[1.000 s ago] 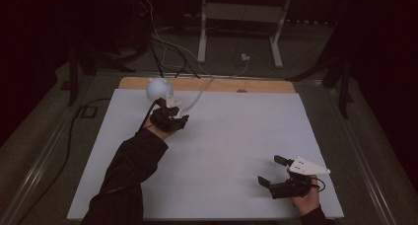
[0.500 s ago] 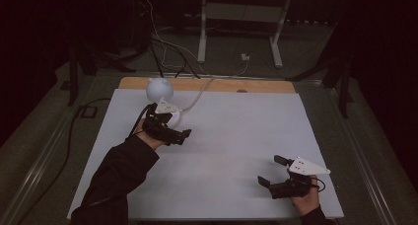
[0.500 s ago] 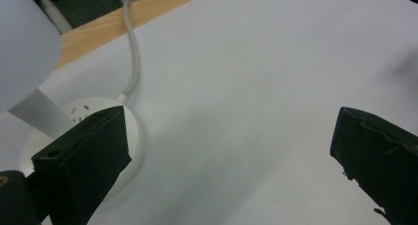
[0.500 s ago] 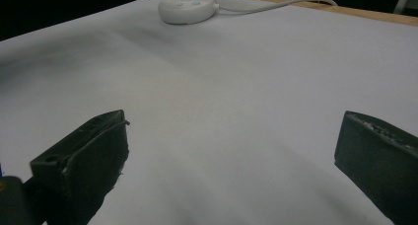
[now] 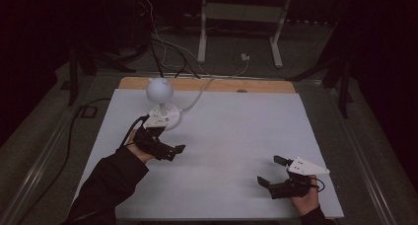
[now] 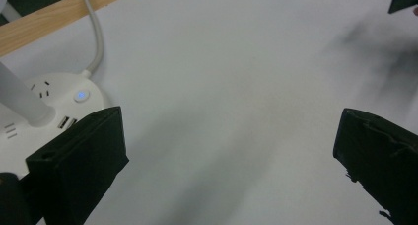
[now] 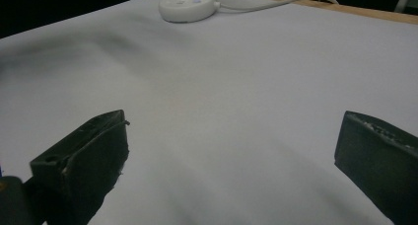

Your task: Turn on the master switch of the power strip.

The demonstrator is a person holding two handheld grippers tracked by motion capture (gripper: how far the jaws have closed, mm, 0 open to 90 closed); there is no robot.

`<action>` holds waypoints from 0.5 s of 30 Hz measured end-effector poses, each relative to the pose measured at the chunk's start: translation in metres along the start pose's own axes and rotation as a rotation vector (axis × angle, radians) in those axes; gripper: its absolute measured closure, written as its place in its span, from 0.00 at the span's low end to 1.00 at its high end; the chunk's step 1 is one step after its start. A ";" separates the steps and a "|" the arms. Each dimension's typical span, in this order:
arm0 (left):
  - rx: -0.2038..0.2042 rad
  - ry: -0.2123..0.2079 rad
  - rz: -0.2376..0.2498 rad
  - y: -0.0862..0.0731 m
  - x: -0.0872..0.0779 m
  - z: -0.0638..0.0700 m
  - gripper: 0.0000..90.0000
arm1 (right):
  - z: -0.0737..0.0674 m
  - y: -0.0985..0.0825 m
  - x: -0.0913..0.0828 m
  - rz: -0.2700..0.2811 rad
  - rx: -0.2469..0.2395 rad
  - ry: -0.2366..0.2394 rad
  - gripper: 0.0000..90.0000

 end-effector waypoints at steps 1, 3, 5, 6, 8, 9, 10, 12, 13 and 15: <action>-0.001 -0.008 0.000 -0.003 -0.001 0.001 0.00 | 0.000 0.000 0.000 -0.002 0.001 -0.001 0.00; 0.005 -0.006 -0.003 -0.007 -0.003 0.002 0.00 | 0.000 0.000 0.000 -0.002 0.002 -0.001 0.00; 0.005 -0.008 -0.009 -0.013 -0.004 0.003 0.00 | 0.000 0.000 0.000 -0.002 0.001 -0.002 0.00; 0.012 -0.008 -0.013 -0.017 -0.005 0.004 0.00 | 0.000 0.000 0.000 -0.002 0.001 -0.002 0.00; 0.010 -0.015 -0.009 -0.023 -0.006 0.005 0.00 | 0.000 0.000 0.000 -0.002 0.002 -0.002 0.00; 0.010 -0.019 -0.012 -0.026 -0.007 0.006 0.00 | 0.000 0.000 0.000 -0.001 0.001 -0.002 0.00; 0.012 -0.019 -0.015 -0.030 -0.007 0.006 0.00 | 0.000 0.000 0.000 -0.001 0.002 -0.002 0.00; 0.007 -0.025 -0.012 -0.037 -0.007 0.007 0.00 | 0.000 0.000 0.000 -0.002 0.001 -0.001 0.00; 0.013 -0.015 -0.018 -0.042 -0.007 0.007 0.00 | 0.000 0.000 0.000 -0.003 0.002 -0.001 0.00; 0.012 -0.017 -0.016 -0.048 -0.008 0.008 0.00 | 0.000 -0.001 0.000 -0.004 0.002 0.000 0.00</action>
Point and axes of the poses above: each handheld gripper's, and its own axes: x roughly forward along the jaws, y roughly out of its top, z roughly to its right, the point moved 9 cm from there along x, roughly forward along the jaws, and after that the axes turned 4 degrees about z, right-handed, at the moved point
